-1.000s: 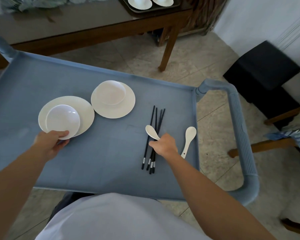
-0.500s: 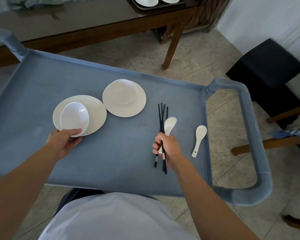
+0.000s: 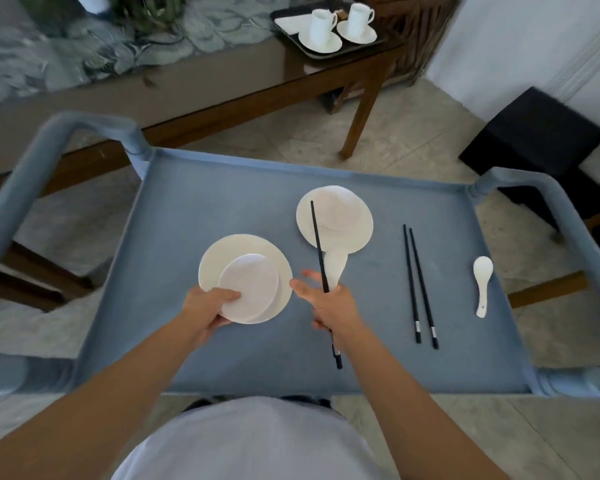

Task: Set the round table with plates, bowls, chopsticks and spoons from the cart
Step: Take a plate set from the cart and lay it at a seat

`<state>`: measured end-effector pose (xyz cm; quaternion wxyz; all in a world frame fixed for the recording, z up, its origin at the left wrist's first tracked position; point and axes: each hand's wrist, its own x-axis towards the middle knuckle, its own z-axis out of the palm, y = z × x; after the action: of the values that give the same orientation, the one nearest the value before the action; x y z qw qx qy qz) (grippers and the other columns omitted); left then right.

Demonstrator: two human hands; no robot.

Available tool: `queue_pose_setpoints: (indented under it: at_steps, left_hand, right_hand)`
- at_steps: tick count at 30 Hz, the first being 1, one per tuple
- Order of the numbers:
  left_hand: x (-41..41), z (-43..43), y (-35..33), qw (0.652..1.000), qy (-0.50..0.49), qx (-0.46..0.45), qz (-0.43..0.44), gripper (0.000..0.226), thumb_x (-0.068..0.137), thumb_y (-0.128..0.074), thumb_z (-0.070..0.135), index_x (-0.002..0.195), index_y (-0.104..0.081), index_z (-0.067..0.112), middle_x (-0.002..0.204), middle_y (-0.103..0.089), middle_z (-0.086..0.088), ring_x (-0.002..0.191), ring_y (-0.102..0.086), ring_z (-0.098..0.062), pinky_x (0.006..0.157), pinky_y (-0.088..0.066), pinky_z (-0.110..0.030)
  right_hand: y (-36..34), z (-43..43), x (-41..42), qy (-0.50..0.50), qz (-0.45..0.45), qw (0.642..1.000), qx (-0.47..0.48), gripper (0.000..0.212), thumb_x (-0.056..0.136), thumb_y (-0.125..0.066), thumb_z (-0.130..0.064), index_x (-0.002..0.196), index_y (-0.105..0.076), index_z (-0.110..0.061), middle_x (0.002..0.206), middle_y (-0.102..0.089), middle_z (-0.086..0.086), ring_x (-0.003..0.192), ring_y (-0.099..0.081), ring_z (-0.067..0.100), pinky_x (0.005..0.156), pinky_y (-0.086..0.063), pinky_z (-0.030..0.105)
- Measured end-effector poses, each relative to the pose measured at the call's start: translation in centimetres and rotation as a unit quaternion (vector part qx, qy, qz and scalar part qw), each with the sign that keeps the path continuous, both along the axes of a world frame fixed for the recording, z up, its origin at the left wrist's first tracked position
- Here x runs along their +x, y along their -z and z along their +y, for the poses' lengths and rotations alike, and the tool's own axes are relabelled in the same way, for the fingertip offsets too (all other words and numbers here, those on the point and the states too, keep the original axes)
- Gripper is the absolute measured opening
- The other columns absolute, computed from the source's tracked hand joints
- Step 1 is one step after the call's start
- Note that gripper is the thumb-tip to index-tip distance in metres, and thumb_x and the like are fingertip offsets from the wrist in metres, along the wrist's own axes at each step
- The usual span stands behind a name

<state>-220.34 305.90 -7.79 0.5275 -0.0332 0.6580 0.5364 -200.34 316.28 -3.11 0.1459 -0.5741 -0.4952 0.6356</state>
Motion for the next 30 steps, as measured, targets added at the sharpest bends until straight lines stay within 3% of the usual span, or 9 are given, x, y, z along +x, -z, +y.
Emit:
queue_pose_setpoints:
  at_steps: [5, 8, 11, 14, 17, 21, 23, 26, 30]
  left_hand:
    - [-3.8, -4.2, 0.2, 0.996, 0.089, -0.004, 0.027, 0.034, 0.076, -0.075, -0.003, 0.106, -0.066, 0.01, 0.104, -0.071, -0.011, 0.093, -0.068, -0.031, 0.066, -0.059, -0.041]
    - [-4.8, -5.6, -0.3, 0.988, 0.152, -0.01, 0.027, 0.033, 0.077, -0.074, -0.003, 0.107, -0.065, 0.009, 0.099, -0.071, -0.008, 0.088, -0.068, -0.026, 0.062, -0.059, -0.037]
    - [-5.1, -5.8, -0.6, 0.971, 0.236, -0.008, 0.032, 0.04, 0.078, -0.074, -0.004, 0.113, -0.061, 0.009, 0.099, -0.07, -0.006, 0.087, -0.067, -0.024, 0.066, -0.059, -0.039]
    - [-4.7, -5.7, -0.6, 0.951, 0.306, 0.005, 0.047, 0.045, 0.077, -0.074, -0.003, 0.118, -0.061, 0.011, 0.104, -0.07, -0.007, 0.09, -0.067, -0.024, 0.067, -0.057, -0.039]
    - [-2.8, -5.5, -0.8, 0.925, 0.376, 0.016, 0.052, 0.05, 0.069, -0.079, 0.0, 0.114, -0.063, 0.011, 0.104, -0.071, -0.011, 0.09, -0.067, -0.029, 0.072, -0.058, -0.047]
    - [2.2, -4.8, -2.0, 0.858, 0.507, 0.04, 0.073, 0.044, 0.07, -0.077, -0.003, 0.111, -0.064, 0.007, 0.11, -0.069, -0.019, 0.096, -0.066, -0.035, 0.084, -0.056, -0.056]
    - [5.6, -4.9, -3.0, 0.813, 0.574, 0.055, 0.08, 0.057, 0.057, -0.078, 0.007, 0.112, -0.063, 0.003, 0.11, -0.069, -0.02, 0.098, -0.066, -0.037, 0.088, -0.055, -0.057]
    - [11.7, -6.5, -4.5, 0.742, 0.663, 0.068, 0.07, 0.063, 0.053, -0.069, 0.016, 0.114, -0.064, 0.002, 0.101, -0.071, -0.017, 0.092, -0.067, -0.034, 0.081, -0.056, -0.051]
    - [20.3, -11.7, -6.1, 0.637, 0.767, 0.072, 0.018, 0.059, 0.059, -0.065, 0.018, 0.118, -0.064, 0.011, 0.105, -0.069, -0.018, 0.094, -0.066, -0.034, 0.075, -0.053, -0.043]
  right_hand:
    - [0.7, -5.8, -5.2, 0.048, -0.053, 0.997, 0.029, 0.06, 0.061, -0.079, -0.068, 0.099, -0.061, -0.025, 0.071, -0.055, -0.006, 0.045, -0.052, 0.005, 0.04, -0.044, 0.024]
    - [0.8, -8.0, -6.0, 0.061, -0.073, 0.995, 0.027, 0.052, 0.067, -0.079, -0.061, 0.097, -0.056, -0.025, 0.073, -0.053, -0.003, 0.043, -0.051, 0.006, 0.038, -0.042, 0.023]
    - [0.4, -9.3, -5.4, 0.067, -0.077, 0.995, 0.005, 0.051, 0.077, -0.076, -0.046, 0.113, -0.054, -0.017, 0.07, -0.052, -0.001, 0.032, -0.046, 0.002, 0.036, -0.039, 0.021]
    - [-0.5, -10.9, -3.4, 0.057, -0.089, 0.994, -0.009, 0.052, 0.075, -0.072, -0.045, 0.116, -0.049, -0.025, 0.068, -0.053, -0.002, 0.032, -0.046, 0.0, 0.037, -0.038, 0.02]
    - [-1.4, -13.3, -0.6, 0.079, -0.098, 0.992, -0.03, 0.044, 0.063, -0.069, -0.049, 0.1, -0.052, -0.032, 0.074, -0.057, -0.003, 0.045, -0.051, 0.007, 0.039, -0.04, 0.022]
    - [-2.2, -17.9, 4.3, 0.162, -0.087, 0.982, -0.043, 0.068, 0.052, -0.065, -0.052, 0.117, -0.053, -0.035, 0.082, -0.058, -0.005, 0.048, -0.049, 0.008, 0.044, -0.043, 0.026]
    - [-2.2, -21.2, 7.1, 0.237, -0.077, 0.967, -0.045, 0.06, 0.058, -0.069, -0.05, 0.113, -0.053, -0.033, 0.085, -0.057, -0.004, 0.052, -0.05, 0.01, 0.045, -0.045, 0.027]
    - [-2.4, -27.5, 11.7, 0.377, -0.052, 0.923, -0.061, 0.042, 0.072, -0.076, -0.042, 0.106, -0.055, -0.027, 0.083, -0.058, 0.0, 0.049, -0.05, 0.011, 0.044, -0.045, 0.028]
    - [-3.4, -38.3, 16.6, 0.528, -0.009, 0.845, -0.086, 0.047, 0.065, -0.076, -0.039, 0.102, -0.06, -0.014, 0.077, -0.05, 0.006, 0.042, -0.033, 0.013, 0.043, -0.031, 0.025]
